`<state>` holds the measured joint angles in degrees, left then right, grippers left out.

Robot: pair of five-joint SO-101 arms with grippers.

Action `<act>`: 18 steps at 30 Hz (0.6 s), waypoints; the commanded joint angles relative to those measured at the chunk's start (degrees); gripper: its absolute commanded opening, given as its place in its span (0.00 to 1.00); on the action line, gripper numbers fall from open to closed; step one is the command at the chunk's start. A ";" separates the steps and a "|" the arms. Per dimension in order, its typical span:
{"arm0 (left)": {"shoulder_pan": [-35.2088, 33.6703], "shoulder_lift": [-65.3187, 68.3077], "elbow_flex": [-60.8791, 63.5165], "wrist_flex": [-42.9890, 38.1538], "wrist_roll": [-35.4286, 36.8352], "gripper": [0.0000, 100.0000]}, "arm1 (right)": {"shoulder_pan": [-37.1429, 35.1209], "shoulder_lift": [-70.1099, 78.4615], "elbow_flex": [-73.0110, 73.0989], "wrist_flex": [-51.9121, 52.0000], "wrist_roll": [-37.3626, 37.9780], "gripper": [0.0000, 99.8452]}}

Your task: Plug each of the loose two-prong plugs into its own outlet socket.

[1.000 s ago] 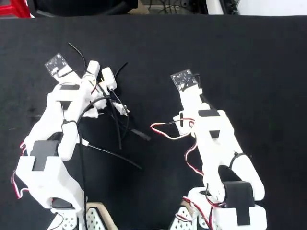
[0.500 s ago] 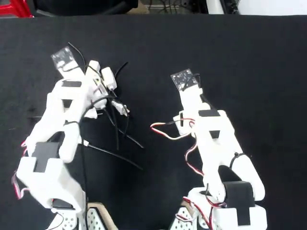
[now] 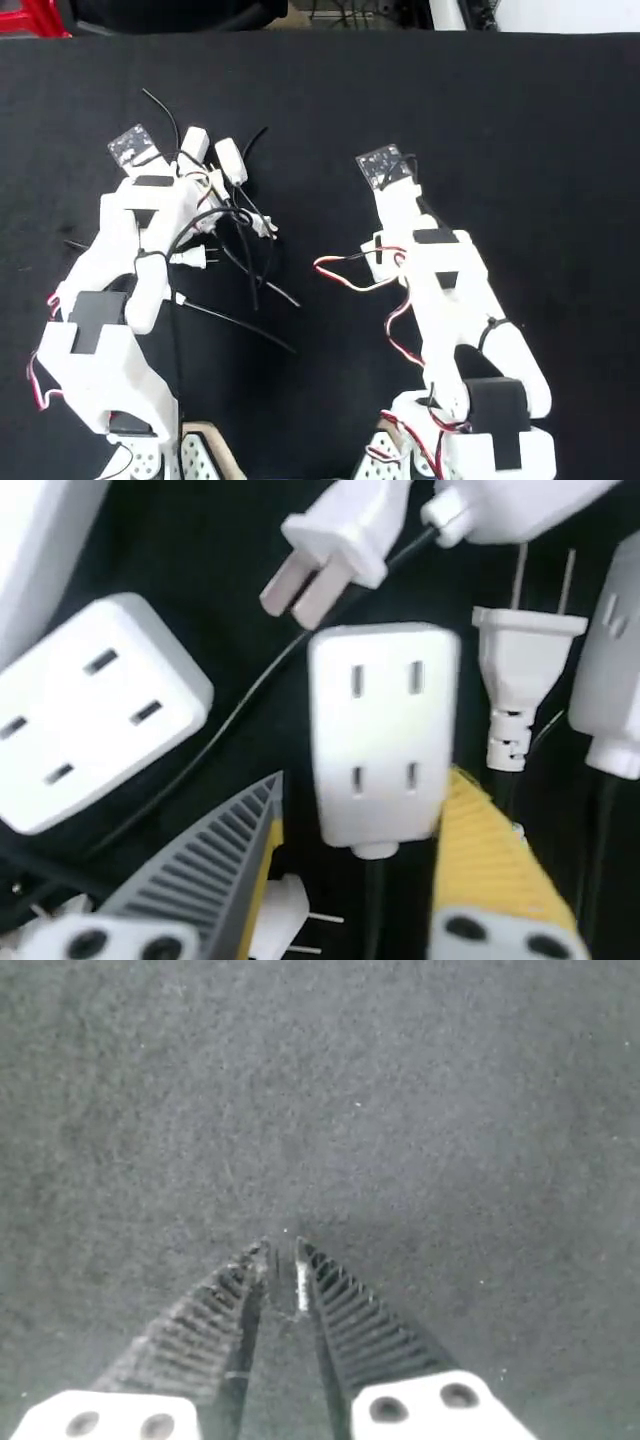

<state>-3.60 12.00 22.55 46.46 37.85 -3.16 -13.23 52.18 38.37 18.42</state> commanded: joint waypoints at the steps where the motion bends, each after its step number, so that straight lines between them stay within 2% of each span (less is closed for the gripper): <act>1: -1.63 -0.26 -2.24 0.18 0.53 0.16 | -0.35 -0.04 -2.15 -0.88 0.35 0.04; 10: -1.19 -0.70 -2.15 0.44 -0.18 0.15 | -0.35 0.04 -2.15 -0.97 0.44 0.04; 12: -1.01 -0.70 -2.33 0.09 -3.25 0.13 | -0.35 0.13 -2.15 -0.97 0.44 0.04; 15: 0.22 -0.70 -4.18 0.62 -10.29 0.03 | -0.35 0.13 -2.15 -0.97 0.44 0.04; 18: 1.63 -0.70 -5.14 2.20 -14.68 0.04 | -0.35 0.04 -2.15 -0.97 0.44 0.04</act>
<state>-3.25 12.00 20.97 46.55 27.12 -3.16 -13.23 52.18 38.37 18.42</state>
